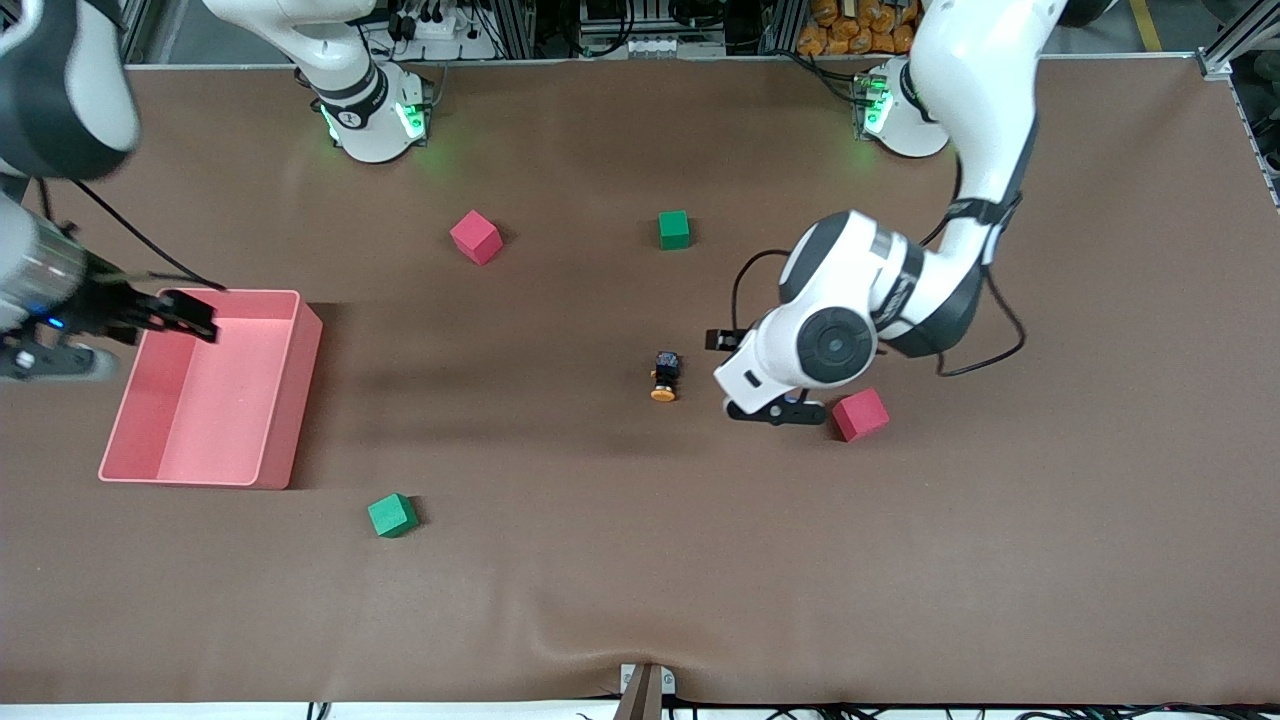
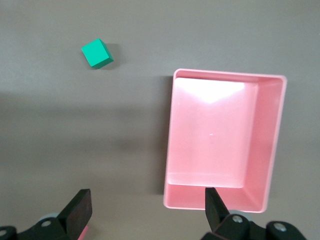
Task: Place and upright button with both arms
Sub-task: 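Retract the right gripper while the left gripper reaches the button, then lower the left gripper and grasp the button lying on its side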
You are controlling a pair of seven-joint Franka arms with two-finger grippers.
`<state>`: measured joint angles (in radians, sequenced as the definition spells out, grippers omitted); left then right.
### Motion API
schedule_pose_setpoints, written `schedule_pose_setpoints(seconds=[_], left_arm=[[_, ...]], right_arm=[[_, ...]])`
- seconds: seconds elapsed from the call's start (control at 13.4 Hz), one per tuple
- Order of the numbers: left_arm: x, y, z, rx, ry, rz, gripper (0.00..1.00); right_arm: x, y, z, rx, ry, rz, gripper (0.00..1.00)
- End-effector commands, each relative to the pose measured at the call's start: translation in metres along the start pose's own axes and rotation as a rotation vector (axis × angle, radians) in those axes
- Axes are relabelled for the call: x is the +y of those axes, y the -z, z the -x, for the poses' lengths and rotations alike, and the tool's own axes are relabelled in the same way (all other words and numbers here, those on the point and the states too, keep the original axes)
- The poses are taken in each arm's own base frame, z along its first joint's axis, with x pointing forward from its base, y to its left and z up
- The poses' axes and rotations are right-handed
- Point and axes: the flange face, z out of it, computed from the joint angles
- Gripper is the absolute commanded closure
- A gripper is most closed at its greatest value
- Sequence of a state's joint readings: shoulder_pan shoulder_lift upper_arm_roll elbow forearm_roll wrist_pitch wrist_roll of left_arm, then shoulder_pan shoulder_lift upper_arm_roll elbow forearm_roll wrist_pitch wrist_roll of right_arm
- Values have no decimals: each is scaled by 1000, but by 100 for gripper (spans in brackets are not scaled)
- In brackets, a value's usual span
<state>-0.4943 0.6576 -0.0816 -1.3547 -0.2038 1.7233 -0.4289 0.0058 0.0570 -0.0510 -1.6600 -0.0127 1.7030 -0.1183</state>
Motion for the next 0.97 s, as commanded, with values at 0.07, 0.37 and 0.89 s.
schedule_pose_setpoints(seconds=[0.07,0.37,0.89], left_arm=[[51,-25,3,6,2,-4,0],[86,-62,0,25,-39,-13,0],[98,-114,-16,67,-48,-5,0]], right_arm=[[16,36,24,-29,124,34,0],[3,89,41,-89,125,19,0],[-23,90,38,-77,-31,-40,0]])
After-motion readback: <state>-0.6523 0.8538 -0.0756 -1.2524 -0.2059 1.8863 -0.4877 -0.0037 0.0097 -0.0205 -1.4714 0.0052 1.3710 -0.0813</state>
